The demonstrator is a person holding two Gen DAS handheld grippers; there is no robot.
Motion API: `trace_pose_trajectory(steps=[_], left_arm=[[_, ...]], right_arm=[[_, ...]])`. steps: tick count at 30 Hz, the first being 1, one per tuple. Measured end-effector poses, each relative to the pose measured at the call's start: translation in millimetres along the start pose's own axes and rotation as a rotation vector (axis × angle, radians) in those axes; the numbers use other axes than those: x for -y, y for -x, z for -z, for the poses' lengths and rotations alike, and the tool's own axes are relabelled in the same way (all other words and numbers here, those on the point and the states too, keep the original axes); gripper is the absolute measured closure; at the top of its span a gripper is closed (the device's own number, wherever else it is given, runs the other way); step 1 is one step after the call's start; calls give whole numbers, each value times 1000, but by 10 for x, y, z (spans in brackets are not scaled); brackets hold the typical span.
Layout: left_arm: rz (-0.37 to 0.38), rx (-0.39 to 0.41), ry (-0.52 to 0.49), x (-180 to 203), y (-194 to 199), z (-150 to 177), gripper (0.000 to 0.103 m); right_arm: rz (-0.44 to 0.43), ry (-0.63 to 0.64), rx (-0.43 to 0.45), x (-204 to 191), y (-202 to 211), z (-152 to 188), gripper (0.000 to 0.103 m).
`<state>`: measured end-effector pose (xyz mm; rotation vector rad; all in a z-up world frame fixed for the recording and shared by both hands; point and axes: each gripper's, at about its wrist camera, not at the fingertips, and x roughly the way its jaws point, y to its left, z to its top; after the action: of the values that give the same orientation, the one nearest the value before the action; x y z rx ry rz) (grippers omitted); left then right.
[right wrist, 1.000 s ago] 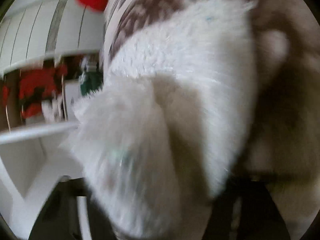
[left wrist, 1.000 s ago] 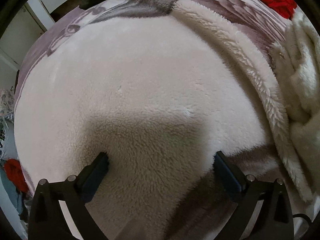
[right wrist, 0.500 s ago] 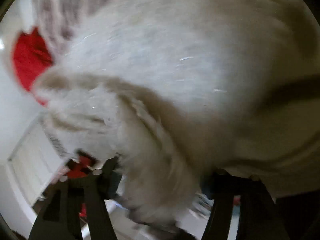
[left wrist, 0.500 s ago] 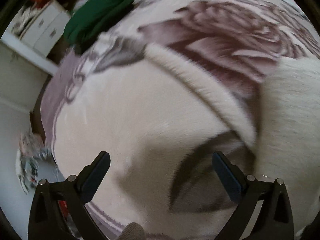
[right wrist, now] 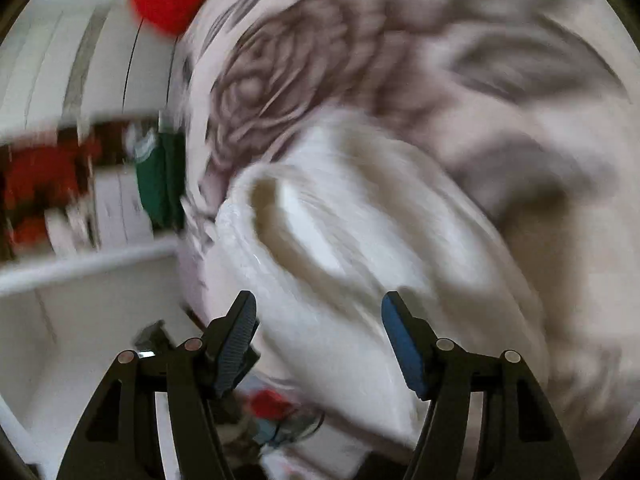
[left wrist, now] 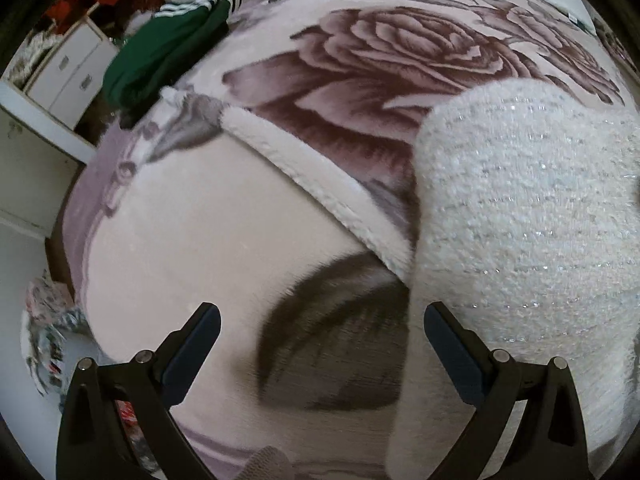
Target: Fold large clothes
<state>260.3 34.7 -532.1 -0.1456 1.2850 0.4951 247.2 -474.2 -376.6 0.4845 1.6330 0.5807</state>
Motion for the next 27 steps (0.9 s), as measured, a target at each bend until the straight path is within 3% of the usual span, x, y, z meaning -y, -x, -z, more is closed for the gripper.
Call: trace_pose_trajectory(steps=[2, 3, 4, 5, 6, 11, 13, 15, 18, 21, 23, 25, 27], left_arm=[[3, -4, 14, 13, -21, 19, 0], [8, -13, 24, 8, -26, 11, 0], [18, -23, 37, -4, -7, -12, 0], [29, -21, 45, -14, 25, -27, 0], [49, 2, 53, -28, 113, -60, 0], [22, 106, -24, 174, 400, -189, 0], [69, 124, -16, 286, 520, -265, 0], [83, 147, -25, 398, 622, -329, 0], [87, 172, -61, 610, 687, -421, 0], [40, 153, -147, 872, 505, -459, 0], [-31, 138, -191, 981, 352, -462, 0], [-116, 114, -202, 905, 229, -507, 0], [-105, 70, -168, 721, 129, -552, 0]], right_arm=[[87, 39, -72, -71, -319, -122, 36], [122, 37, -70, -94, -397, -159, 44], [122, 39, -52, -154, -400, -144, 60], [101, 46, -54, -216, -380, -117, 82], [102, 49, -34, -271, -284, -76, 86], [-11, 25, 73, -713, 641, 383, 88], [16, 72, 125, -850, 930, 447, 88], [70, 48, 130, -716, 1039, 405, 88], [211, -18, 117, -211, 903, 208, 88], [329, -92, 90, 293, 454, 26, 88], [346, -134, 70, 558, 196, -20, 87], [341, -104, 81, 584, 87, -36, 83], [291, -56, 49, 527, 151, -71, 73]])
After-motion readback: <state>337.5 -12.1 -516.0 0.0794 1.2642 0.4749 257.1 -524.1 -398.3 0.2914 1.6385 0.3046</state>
